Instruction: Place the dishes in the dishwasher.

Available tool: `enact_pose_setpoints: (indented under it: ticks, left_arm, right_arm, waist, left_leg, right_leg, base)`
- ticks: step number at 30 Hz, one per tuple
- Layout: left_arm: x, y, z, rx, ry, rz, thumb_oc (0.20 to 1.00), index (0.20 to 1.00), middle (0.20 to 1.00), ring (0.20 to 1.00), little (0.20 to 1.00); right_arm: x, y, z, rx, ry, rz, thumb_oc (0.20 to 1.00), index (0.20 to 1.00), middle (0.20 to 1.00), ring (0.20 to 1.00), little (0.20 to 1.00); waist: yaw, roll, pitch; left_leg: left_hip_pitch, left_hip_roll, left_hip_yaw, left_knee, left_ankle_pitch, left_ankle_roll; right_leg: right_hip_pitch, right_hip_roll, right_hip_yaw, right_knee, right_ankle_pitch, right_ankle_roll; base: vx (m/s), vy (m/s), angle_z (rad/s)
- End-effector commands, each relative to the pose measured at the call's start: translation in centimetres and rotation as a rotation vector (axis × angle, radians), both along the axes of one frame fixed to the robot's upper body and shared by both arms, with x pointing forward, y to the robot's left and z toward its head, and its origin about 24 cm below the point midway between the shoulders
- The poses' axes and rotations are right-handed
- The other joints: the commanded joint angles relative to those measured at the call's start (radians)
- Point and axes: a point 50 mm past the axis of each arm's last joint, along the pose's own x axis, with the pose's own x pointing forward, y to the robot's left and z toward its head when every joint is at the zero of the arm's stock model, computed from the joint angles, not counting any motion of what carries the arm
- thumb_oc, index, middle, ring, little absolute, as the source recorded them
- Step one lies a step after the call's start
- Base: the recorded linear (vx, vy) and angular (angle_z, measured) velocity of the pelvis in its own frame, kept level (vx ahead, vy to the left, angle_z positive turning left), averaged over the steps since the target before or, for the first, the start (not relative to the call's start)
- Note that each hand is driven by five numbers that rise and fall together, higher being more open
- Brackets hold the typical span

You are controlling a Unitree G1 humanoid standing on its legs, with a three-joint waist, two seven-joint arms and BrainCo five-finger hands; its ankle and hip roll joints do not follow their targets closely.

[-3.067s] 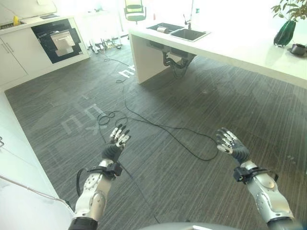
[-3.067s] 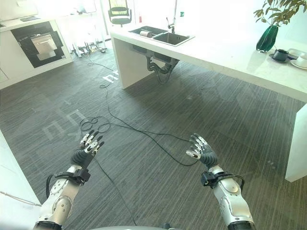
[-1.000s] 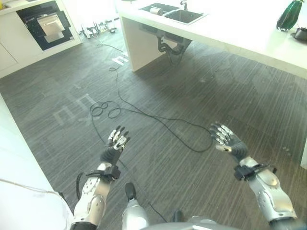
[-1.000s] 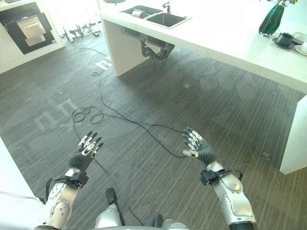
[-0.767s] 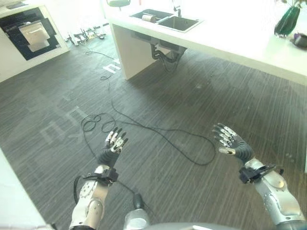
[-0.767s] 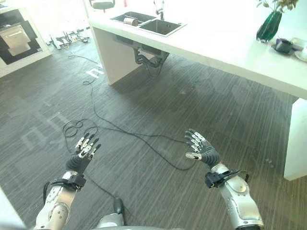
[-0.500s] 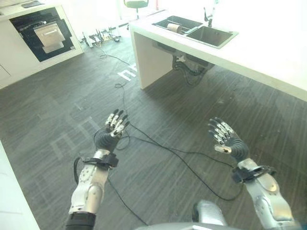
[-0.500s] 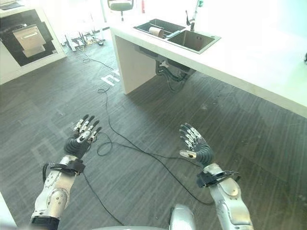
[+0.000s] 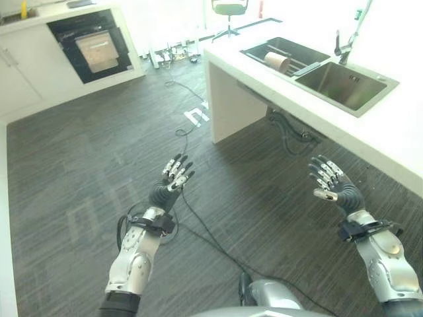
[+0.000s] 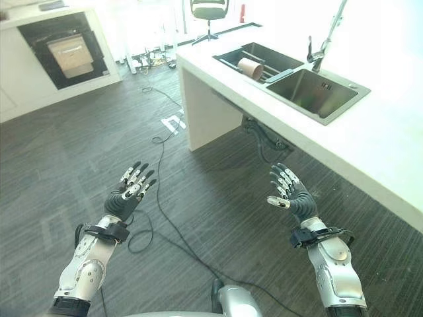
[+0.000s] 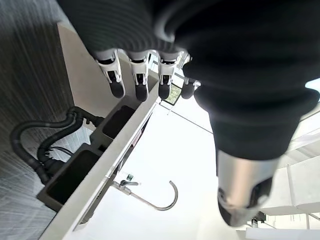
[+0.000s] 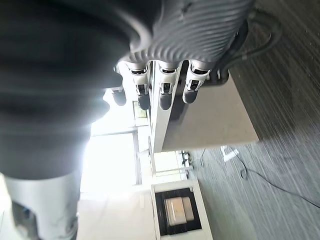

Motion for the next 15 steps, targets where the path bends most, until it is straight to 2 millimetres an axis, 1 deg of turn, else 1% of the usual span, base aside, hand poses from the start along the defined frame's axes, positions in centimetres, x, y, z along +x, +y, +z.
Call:
enact_pose_setpoints:
  ticks: [1,2,3,4,5,6,7,8,9,10,12,13,15]
  left_arm:
    - [-0.6,1.2,0.7,0.059,-0.058,-0.002,1.000,1.000,1.000,1.000,1.000]
    - [-0.6,1.3,0.8,0.064,-0.060,-0.006,1.000,1.000,1.000,1.000,1.000]
    - [-0.6,1.4,0.8,0.067,-0.060,-0.006,1.000,1.000,1.000,1.000,1.000]
    - [-0.7,1.9,0.9,0.057,-0.063,0.016,1.000,1.000,1.000,1.000,1.000]
    - [-0.6,2.3,1.1,0.050,-0.071,0.037,1.000,1.000,1.000,1.000,1.000]
    - [-0.6,2.5,1.3,0.048,-0.087,0.047,1.000,1.000,1.000,1.000,1.000]
    - [-0.4,2.7,1.8,0.043,-0.117,0.059,1.000,1.000,1.000,1.000,1.000]
    - [-0.4,2.7,2.3,0.044,-0.145,0.071,1.000,1.000,1.000,1.000,1.000]
    - [-0.5,2.8,3.0,0.047,-0.191,0.088,1.000,1.000,1.000,1.000,1.000]
    - [-0.6,3.0,3.6,0.046,-0.228,0.114,1.000,1.000,1.000,1.000,1.000]
    - [-0.8,3.5,4.2,0.037,-0.268,0.151,1.000,1.000,1.000,1.000,1.000]
    - [-0.9,4.0,4.6,0.023,-0.298,0.179,1.000,1.000,1.000,1.000,1.000]
    - [-1.1,4.4,5.6,0.005,-0.341,0.198,1.000,1.000,1.000,1.000,1.000]
  right_arm:
    - [-0.8,-0.3,2.0,-0.014,-0.106,-0.001,1.000,1.000,1.000,1.000,1.000]
    - [-0.6,-0.4,2.2,-0.008,-0.110,-0.002,1.000,1.000,1.000,1.000,1.000]
    - [-0.5,-0.4,2.3,-0.004,-0.115,0.002,1.000,1.000,1.000,1.000,1.000]
    - [-0.2,-0.3,2.8,-0.018,-0.130,0.014,1.000,1.000,1.000,1.000,1.000]
    - [-0.1,-0.2,3.1,-0.035,-0.143,0.028,1.000,1.000,1.000,1.000,1.000]
    - [0.0,-0.1,3.4,-0.036,-0.152,0.041,1.000,1.000,1.000,1.000,1.000]
    - [0.2,0.0,3.9,-0.036,-0.172,0.058,1.000,1.000,1.000,1.000,1.000]
    - [0.2,0.2,4.3,-0.039,-0.184,0.073,1.000,1.000,1.000,1.000,1.000]
    - [0.3,0.3,4.8,-0.051,-0.205,0.089,1.000,1.000,1.000,1.000,1.000]
    - [0.3,0.3,5.4,-0.065,-0.221,0.106,1.000,1.000,1.000,1.000,1.000]
    - [0.3,0.3,6.1,-0.078,-0.239,0.126,1.000,1.000,1.000,1.000,1.000]
    - [0.3,0.3,6.7,-0.089,-0.255,0.139,1.000,1.000,1.000,1.000,1.000]
    - [0.2,0.5,7.6,-0.100,-0.284,0.147,1.000,1.000,1.000,1.000,1.000]
  waist:
    - [-0.012,-0.070,-0.026]
    - [-0.002,-0.077,-0.015]
    - [0.001,-0.075,-0.015]
    - [-0.004,-0.059,-0.024]
    - [-0.004,-0.046,-0.024]
    - [-0.004,-0.041,-0.031]
    - [-0.001,-0.032,-0.039]
    - [0.004,-0.027,-0.044]
    - [0.010,-0.020,-0.048]
    - [0.017,-0.014,-0.046]
    - [0.021,-0.008,-0.043]
    - [0.025,-0.004,-0.041]
    - [0.028,-0.006,-0.038]
  left_leg:
    - [-0.114,-0.017,0.066,-0.169,-0.014,0.079]
    - [-0.140,0.008,0.082,-0.237,-0.045,0.101]
    - [-0.129,0.018,0.094,-0.296,-0.054,0.108]
    - [-0.069,0.038,0.131,-0.520,-0.056,0.113]
    - [-0.041,0.050,0.116,-0.662,-0.050,0.109]
    - [-0.031,0.053,0.103,-0.739,-0.045,0.108]
    - [-0.005,0.062,0.077,-0.874,-0.037,0.103]
    - [0.013,0.076,0.058,-0.956,-0.020,0.095]
    - [0.010,0.103,0.034,-1.012,0.007,0.080]
    - [-0.016,0.137,0.000,-1.020,0.033,0.065]
    - [-0.038,0.166,-0.022,-1.020,0.059,0.055]
    - [-0.037,0.170,-0.028,-1.020,0.057,0.056]
    - [-0.018,0.157,-0.011,-1.014,-0.007,0.069]
  right_leg:
    - [0.107,-0.073,-0.059,-0.190,0.111,0.174]
    - [0.128,-0.063,-0.046,-0.190,0.095,0.173]
    - [0.134,-0.055,-0.035,-0.190,0.085,0.174]
    - [0.141,-0.039,0.004,-0.189,0.068,0.186]
    - [0.151,-0.030,0.026,-0.187,0.053,0.196]
    - [0.150,-0.029,0.039,-0.190,0.049,0.200]
    - [0.158,-0.027,0.057,-0.190,0.035,0.209]
    - [0.166,-0.026,0.076,-0.190,0.021,0.213]
    - [0.176,-0.025,0.095,-0.190,0.005,0.214]
    - [0.191,-0.026,0.114,-0.190,-0.013,0.211]
    - [0.208,-0.031,0.129,-0.190,-0.030,0.207]
    - [0.222,-0.044,0.129,-0.190,-0.040,0.207]
    - [0.234,-0.082,0.112,-0.160,-0.057,0.221]
  base:
    - [0.24,-0.205,-0.31]
    - [0.27,-0.136,-0.35]
    - [0.48,-0.025,-0.90]
    - [0.49,0.116,-1.21]
    - [0.50,0.177,-1.25]
    - [0.38,0.226,-1.08]
    - [0.36,0.219,-0.94]
    - [0.44,0.275,-1.06]
    - [0.43,0.286,-0.83]
    - [0.40,0.279,-0.45]
    - [0.36,0.291,-0.16]
    - [0.43,0.411,-0.22]
    - [0.40,0.421,-0.32]
